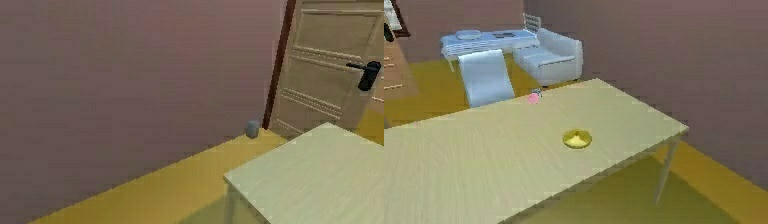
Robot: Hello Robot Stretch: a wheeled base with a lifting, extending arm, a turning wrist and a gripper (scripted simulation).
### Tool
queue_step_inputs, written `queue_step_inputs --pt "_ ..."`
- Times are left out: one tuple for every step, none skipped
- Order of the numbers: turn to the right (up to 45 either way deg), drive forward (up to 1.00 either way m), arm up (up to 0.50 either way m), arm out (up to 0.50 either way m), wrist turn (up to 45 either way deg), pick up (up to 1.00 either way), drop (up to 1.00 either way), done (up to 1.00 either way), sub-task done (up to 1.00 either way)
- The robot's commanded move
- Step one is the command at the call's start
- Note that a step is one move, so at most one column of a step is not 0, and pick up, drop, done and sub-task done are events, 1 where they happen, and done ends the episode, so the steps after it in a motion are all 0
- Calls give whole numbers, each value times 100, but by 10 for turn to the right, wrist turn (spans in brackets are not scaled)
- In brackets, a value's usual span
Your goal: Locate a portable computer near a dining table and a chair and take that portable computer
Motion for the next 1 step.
queue_step_inputs --pt "-420 0 0 0 0 0 0 0 0"
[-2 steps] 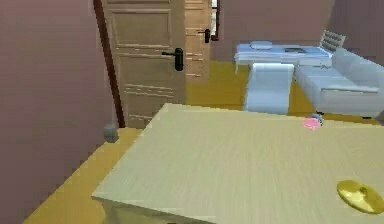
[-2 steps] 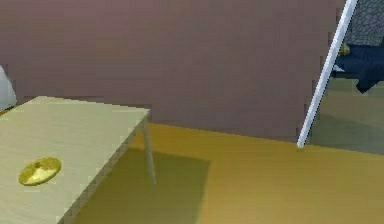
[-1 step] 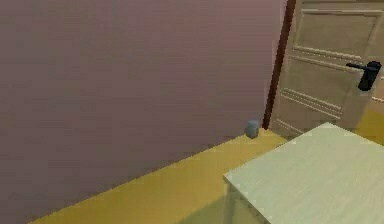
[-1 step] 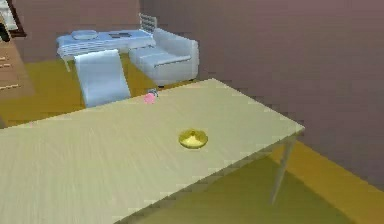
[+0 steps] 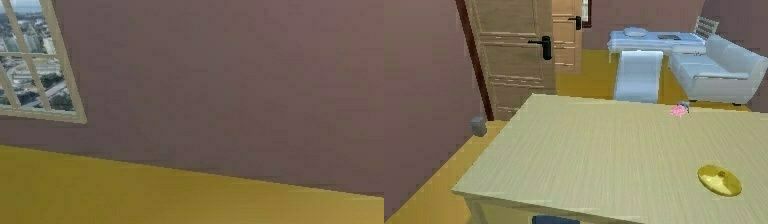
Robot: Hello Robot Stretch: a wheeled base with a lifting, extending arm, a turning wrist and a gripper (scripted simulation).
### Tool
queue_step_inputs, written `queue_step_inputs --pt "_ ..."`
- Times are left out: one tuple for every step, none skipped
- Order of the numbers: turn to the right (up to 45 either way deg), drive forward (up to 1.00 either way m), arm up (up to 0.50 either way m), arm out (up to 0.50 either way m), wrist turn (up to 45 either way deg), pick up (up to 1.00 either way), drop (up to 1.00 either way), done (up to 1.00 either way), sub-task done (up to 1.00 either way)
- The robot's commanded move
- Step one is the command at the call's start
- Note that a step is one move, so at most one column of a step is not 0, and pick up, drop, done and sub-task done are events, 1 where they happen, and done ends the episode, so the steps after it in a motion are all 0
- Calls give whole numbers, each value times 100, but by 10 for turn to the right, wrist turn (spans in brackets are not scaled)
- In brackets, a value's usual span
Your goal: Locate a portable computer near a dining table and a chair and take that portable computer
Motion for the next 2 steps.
queue_step_inputs --pt "0 0 8 0 0 0 0 0 0" --pt "0 0 0 34 0 0 0 0 0"
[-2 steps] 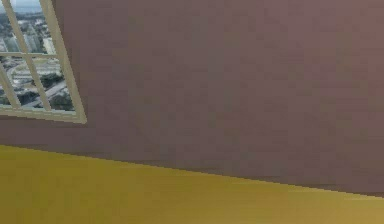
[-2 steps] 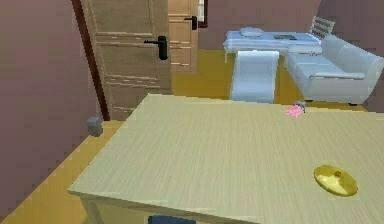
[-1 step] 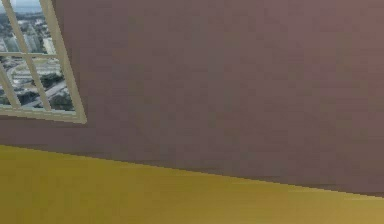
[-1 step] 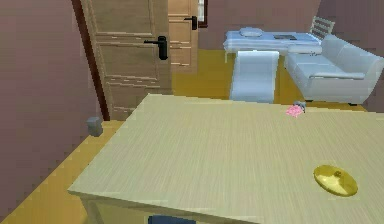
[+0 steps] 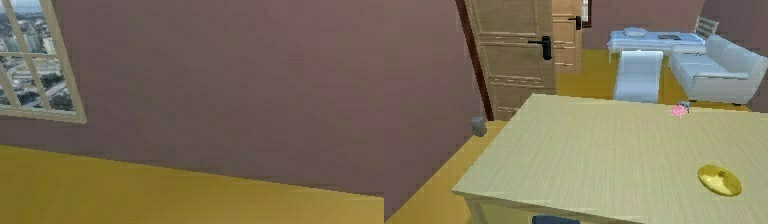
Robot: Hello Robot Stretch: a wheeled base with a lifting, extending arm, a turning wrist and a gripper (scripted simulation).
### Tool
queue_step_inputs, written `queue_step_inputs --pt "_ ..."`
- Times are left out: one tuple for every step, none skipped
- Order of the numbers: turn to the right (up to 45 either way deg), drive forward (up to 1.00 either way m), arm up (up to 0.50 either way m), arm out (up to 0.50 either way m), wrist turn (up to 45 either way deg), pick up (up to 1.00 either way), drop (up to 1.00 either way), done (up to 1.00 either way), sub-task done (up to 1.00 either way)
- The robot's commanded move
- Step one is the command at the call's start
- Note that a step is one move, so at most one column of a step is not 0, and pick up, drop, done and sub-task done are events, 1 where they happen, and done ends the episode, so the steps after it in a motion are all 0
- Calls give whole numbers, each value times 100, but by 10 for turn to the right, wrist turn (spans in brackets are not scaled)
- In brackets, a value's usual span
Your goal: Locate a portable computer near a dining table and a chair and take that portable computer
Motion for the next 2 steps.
queue_step_inputs --pt "0 0 0 0 450 0 0 0 0" --pt "0 0 0 0 450 0 0 0 0"
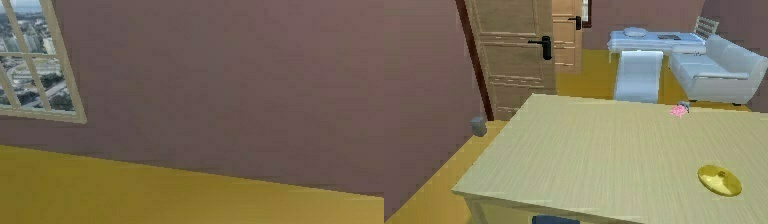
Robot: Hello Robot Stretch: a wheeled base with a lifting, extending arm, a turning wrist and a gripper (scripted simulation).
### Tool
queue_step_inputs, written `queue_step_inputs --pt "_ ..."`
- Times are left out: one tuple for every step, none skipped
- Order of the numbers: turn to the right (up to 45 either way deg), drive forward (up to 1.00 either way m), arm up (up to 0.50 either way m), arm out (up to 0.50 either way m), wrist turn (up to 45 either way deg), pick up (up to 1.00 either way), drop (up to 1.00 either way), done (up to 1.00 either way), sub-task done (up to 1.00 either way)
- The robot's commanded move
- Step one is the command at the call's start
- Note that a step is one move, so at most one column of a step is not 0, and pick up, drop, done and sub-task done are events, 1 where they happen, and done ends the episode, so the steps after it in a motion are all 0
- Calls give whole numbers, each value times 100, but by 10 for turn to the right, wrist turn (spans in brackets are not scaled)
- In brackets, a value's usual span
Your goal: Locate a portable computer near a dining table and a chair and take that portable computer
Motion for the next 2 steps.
queue_step_inputs --pt "0 0 0 0 450 0 0 0 0" --pt "0 0 0 0 360 0 0 0 0"
